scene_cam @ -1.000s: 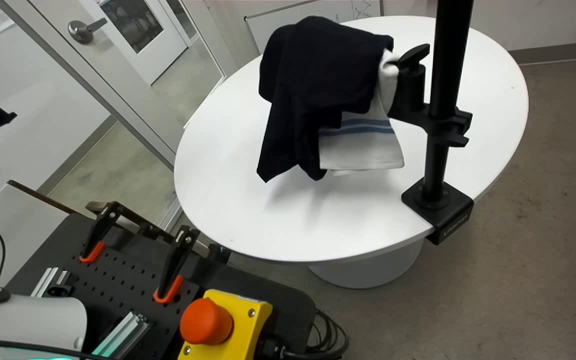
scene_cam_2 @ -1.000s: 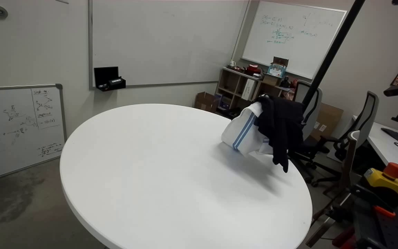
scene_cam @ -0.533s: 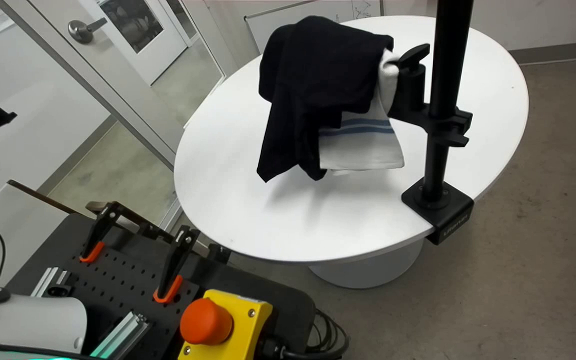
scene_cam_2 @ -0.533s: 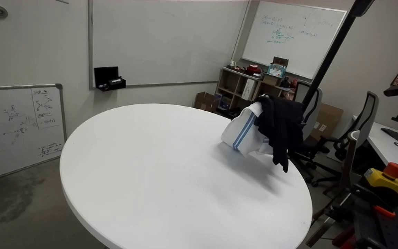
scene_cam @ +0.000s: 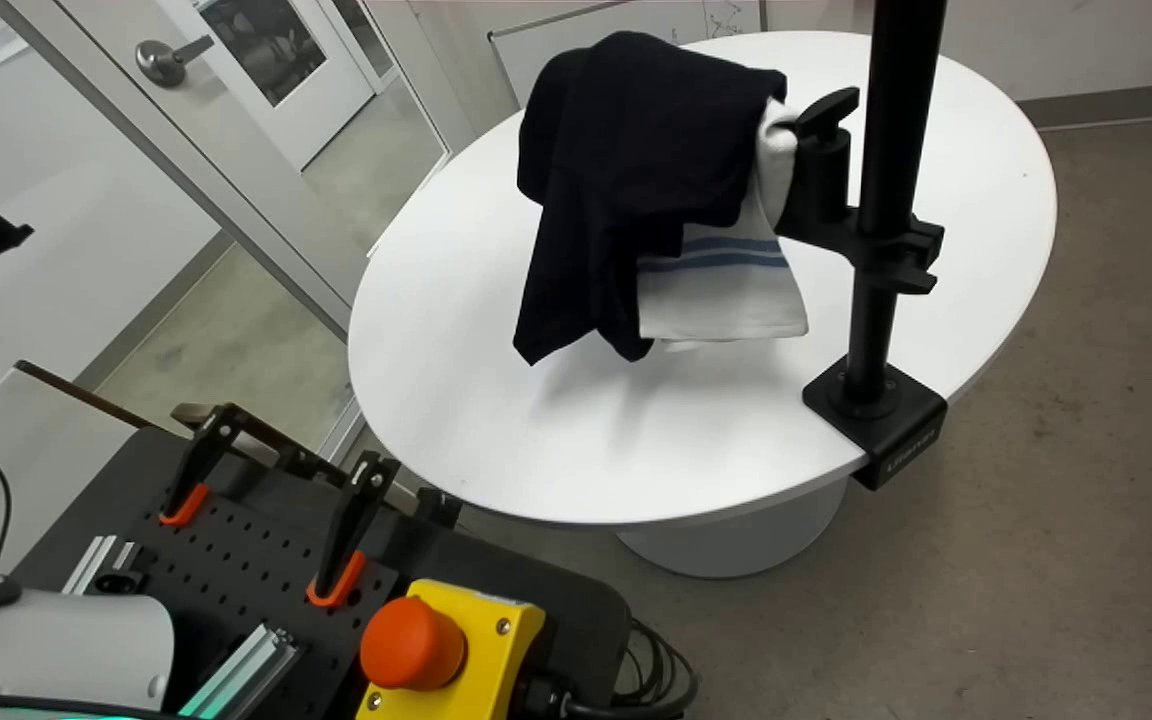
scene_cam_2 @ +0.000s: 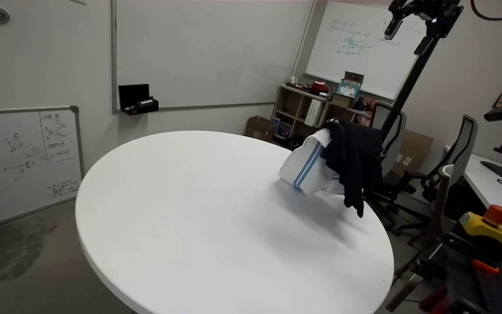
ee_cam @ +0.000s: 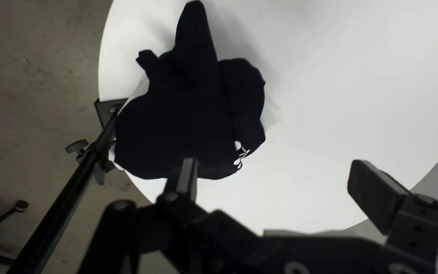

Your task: Remove the black piece of clothing from the rack and put it on the table.

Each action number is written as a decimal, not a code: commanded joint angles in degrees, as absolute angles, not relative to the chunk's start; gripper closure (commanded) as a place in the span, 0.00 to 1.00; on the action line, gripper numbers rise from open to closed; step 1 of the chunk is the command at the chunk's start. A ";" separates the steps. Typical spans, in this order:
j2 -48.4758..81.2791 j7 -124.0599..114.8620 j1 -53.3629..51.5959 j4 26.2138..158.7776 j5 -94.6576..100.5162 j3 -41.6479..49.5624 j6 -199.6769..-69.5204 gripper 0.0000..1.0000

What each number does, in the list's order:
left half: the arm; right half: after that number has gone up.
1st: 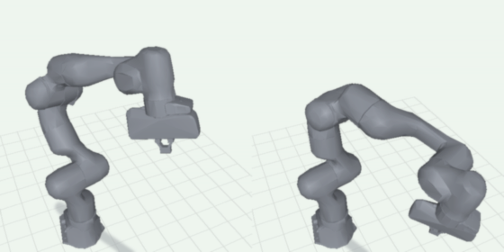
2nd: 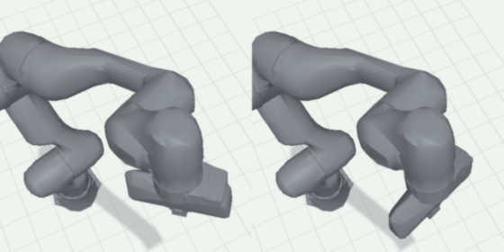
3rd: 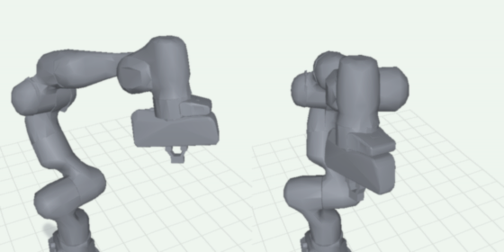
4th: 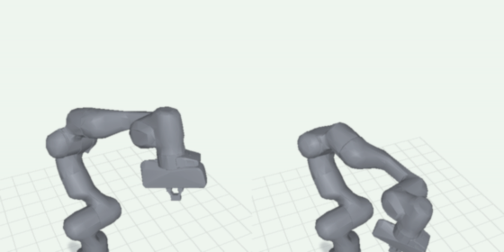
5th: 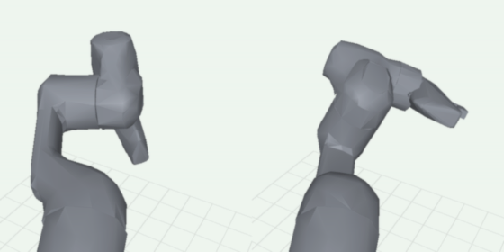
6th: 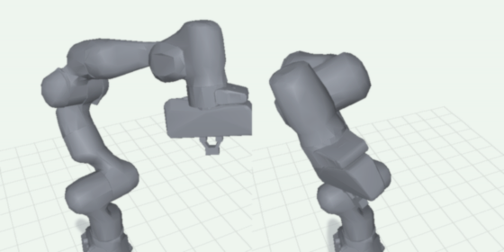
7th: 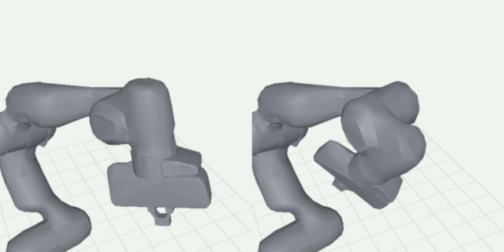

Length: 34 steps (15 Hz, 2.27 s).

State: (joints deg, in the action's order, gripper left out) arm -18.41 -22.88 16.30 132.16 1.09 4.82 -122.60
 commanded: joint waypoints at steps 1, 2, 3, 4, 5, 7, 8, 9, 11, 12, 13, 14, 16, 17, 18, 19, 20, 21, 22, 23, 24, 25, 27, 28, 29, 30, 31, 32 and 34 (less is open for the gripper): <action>-11.19 -22.93 16.67 129.10 3.47 7.12 -127.91 0.00; -9.69 -23.19 16.55 128.94 3.30 7.69 -129.37 0.00; -8.03 -23.13 16.32 128.34 3.09 8.16 -130.30 0.00; -6.75 -23.02 15.91 128.10 2.50 8.44 -131.13 0.00; -5.37 -22.67 15.52 127.47 2.20 8.57 -131.43 0.00; -3.01 -22.31 14.56 126.33 2.59 8.25 -130.91 0.00; -1.74 -22.30 13.99 125.52 2.92 8.08 -130.54 0.00; -0.56 -22.38 13.43 124.78 2.87 8.04 -130.55 0.00; 1.73 -22.58 12.32 123.46 3.41 8.01 -130.38 0.00; 2.89 -23.02 11.84 122.85 4.20 8.05 -130.44 0.00; 3.83 -23.01 11.43 122.23 4.47 8.21 -130.14 0.00; 4.84 -23.17 11.14 121.74 5.00 8.42 -130.06 0.00; 6.60 -23.34 10.78 120.79 5.95 8.88 -129.63 0.00; 7.32 -23.47 10.66 120.59 6.58 9.11 -129.33 0.00; 7.97 -23.51 10.57 120.27 7.21 9.34 -128.97 0.00; 8.54 -23.73 10.49 120.21 7.95 9.62 -128.73 0.00; 9.12 -23.81 10.44 120.08 8.54 9.94 -128.54 0.00; 9.50 -23.80 10.42 120.17 8.91 10.23 -128.54 0.00; 9.88 -23.74 10.40 120.32 9.28 10.50 -128.68 0.00; 10.05 -23.55 10.41 120.72 9.23 10.72 -129.36 0.00; 10.17 -23.43 10.37 120.96 9.30 10.88 -129.82 0.00; 10.36 -23.43 10.25 121.21 9.60 11.02 -130.16 0.00; 10.79 -23.68 10.05 121.47 10.24 11.31 -130.03 0.00; 11.06 -23.66 9.99 121.50 10.55 11.43 -130.09 0.00; 11.27 -23.67 9.91 121.68 10.82 11.53 -130.09 0.00; 11.47 -23.69 9.83 121.78 11.07 11.62 -130.11 0.00; 11.72 -23.71 9.74 121.86 11.22 11.72 -130.22 0.00; 11.96 -23.70 9.68 121.85 11.29 11.80 -130.20 0.00; 12.42 -23.71 9.64 121.78 11.04 11.92 -130.15 0.00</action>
